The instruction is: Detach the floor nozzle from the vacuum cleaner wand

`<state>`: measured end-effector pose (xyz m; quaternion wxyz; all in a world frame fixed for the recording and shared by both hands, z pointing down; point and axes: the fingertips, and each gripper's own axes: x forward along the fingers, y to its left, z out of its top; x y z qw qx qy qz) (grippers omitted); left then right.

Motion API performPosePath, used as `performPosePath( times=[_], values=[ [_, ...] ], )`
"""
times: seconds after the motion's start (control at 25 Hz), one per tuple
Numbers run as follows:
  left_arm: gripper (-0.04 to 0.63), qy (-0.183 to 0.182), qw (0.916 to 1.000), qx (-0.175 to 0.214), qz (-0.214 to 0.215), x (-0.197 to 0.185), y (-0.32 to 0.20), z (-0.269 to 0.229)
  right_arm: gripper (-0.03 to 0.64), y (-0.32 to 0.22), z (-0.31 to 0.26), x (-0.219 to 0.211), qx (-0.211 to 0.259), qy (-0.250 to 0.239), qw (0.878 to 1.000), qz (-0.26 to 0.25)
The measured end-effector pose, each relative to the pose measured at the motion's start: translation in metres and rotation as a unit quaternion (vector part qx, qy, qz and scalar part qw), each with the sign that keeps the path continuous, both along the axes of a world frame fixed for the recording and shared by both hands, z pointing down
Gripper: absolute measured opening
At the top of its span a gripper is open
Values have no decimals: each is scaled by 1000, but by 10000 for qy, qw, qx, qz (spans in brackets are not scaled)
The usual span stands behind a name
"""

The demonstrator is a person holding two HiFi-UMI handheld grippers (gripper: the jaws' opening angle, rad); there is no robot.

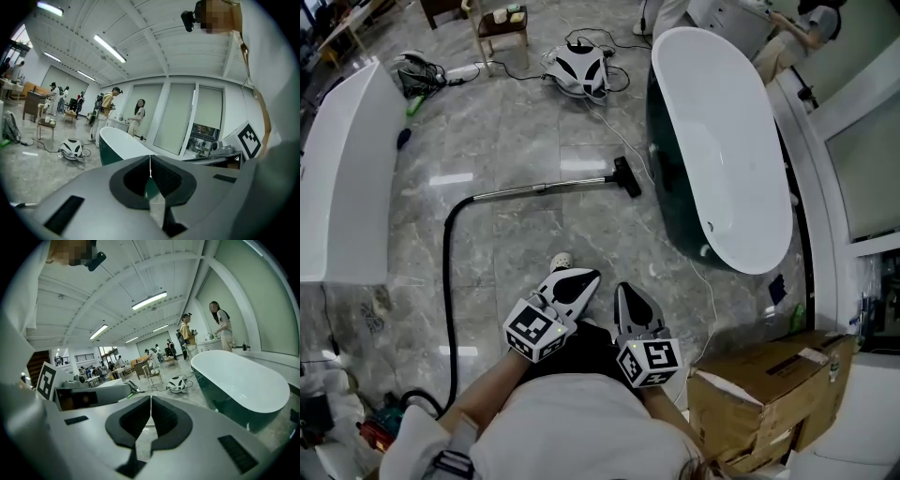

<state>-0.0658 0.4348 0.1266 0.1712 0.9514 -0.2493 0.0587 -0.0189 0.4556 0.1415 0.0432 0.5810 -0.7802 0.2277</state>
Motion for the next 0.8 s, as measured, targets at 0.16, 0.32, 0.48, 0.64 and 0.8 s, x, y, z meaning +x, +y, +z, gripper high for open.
performPosePath(
  times=[0.16, 0.32, 0.48, 0.64, 0.8],
  values=[
    [11, -12, 10000, -38, 83, 8, -35, -2, 17, -37, -6, 11, 38, 194, 9997, 137],
    [11, -31, 10000, 1, -29, 8, -83, -6, 17, -72, -11, 20, 29, 316, 9990, 304],
    [11, 1, 9999, 47, 110, 12, -121, -12, 17, -103, -15, 28, 50, 407, 9979, 496],
    [11, -4, 9993, 24, 375, 12, -146, -12, 17, -135, -20, 33, 82, 470, 9961, 744],
    [11, -12, 9983, -16, 580, 7, -172, -9, 17, -166, -19, 29, 107, 405, 9948, 930]
  ],
)
